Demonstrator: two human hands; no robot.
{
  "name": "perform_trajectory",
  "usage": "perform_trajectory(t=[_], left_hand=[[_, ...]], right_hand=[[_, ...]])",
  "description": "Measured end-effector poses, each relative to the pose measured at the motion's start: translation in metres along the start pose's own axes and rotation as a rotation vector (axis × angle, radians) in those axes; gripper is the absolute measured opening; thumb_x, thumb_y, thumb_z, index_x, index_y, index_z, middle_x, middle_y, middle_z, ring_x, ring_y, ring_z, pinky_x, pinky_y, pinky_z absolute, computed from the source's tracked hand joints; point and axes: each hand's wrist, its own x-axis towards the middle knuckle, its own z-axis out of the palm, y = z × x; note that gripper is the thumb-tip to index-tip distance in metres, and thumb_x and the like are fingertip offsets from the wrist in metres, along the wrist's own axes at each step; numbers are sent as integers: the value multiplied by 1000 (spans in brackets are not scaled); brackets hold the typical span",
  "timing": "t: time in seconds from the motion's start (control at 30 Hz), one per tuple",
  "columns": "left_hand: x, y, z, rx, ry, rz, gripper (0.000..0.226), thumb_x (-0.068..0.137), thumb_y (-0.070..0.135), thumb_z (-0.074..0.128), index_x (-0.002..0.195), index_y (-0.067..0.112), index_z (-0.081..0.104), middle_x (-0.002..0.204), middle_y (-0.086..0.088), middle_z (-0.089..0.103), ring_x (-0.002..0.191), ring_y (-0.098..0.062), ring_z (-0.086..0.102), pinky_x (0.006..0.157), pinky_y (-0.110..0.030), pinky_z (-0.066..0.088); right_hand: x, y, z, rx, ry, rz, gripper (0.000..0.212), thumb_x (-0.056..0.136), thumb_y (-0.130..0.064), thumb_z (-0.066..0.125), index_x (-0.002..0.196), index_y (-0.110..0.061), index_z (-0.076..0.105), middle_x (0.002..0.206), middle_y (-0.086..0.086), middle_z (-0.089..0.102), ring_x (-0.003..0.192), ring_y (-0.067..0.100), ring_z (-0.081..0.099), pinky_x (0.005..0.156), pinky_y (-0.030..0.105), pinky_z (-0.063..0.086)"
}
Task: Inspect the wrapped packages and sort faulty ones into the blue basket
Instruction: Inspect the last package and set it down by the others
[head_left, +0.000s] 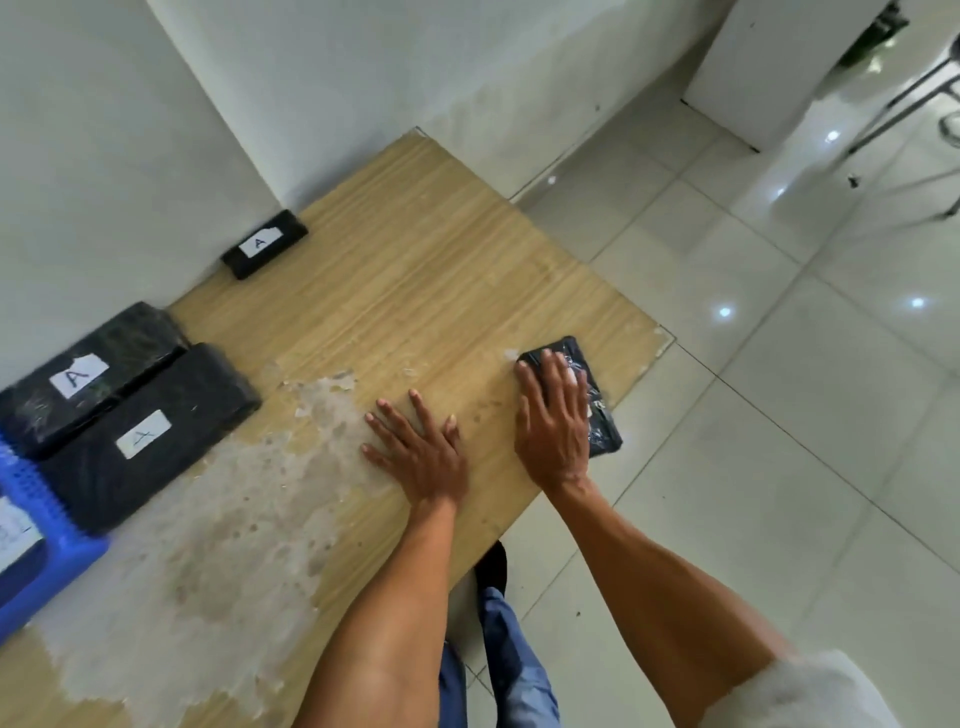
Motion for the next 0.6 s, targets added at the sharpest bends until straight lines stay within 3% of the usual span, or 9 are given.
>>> perform_trajectory(t=[0.07,0.17,0.3,0.37,0.43,0.5,0.6], left_hand=[[-4,22,-5,1,-104,-25,72,102,54,28,160,23,-2,161,-29,-17,147,-50,-16,113,-72,-3],[-13,53,-17,0,-262,10,70,101,58,23,156,32,-12,158,-24,-30,144,-48,-26,111,-71,-6],[-22,81,-37,-177,-410,51,54,104,54,19,155,38,23,165,-9,-19,150,-38,-21,115,-67,-3],[-23,85,-48,-295,-398,25,52,105,51,22,152,32,35,168,-5,-4,153,-32,-8,118,-60,6],[-21,80,-61,-489,-321,-15,48,105,44,33,148,23,44,162,-9,27,150,-32,23,116,-48,25],[-18,66,-77,-750,-263,-94,42,102,37,46,139,17,55,141,-11,57,129,-32,53,104,-39,44],[-8,34,-106,-1039,-254,-209,45,89,44,64,126,18,62,124,-14,68,105,-30,68,86,-45,59]], right_hand=[[0,12,-8,-111,-94,292,64,95,-38,54,153,-13,40,160,21,34,150,37,29,124,54,12],[-3,21,-20,-67,-288,634,80,94,-64,45,154,-11,31,151,18,43,138,37,40,112,52,32],[2,17,-33,181,-376,648,59,100,-55,46,149,-23,41,140,9,48,130,30,45,103,47,43],[10,7,-36,380,-332,714,46,101,-39,54,144,-23,49,133,10,55,124,30,53,102,45,46],[19,-8,-40,564,-304,766,43,98,-21,60,141,-17,54,128,10,65,116,29,61,99,41,51],[28,-23,-46,683,-358,808,46,96,-12,63,141,-13,55,127,8,67,113,26,64,101,41,53],[48,-46,-54,698,-424,760,41,92,-13,69,133,-14,65,123,5,70,110,21,67,99,32,53]])
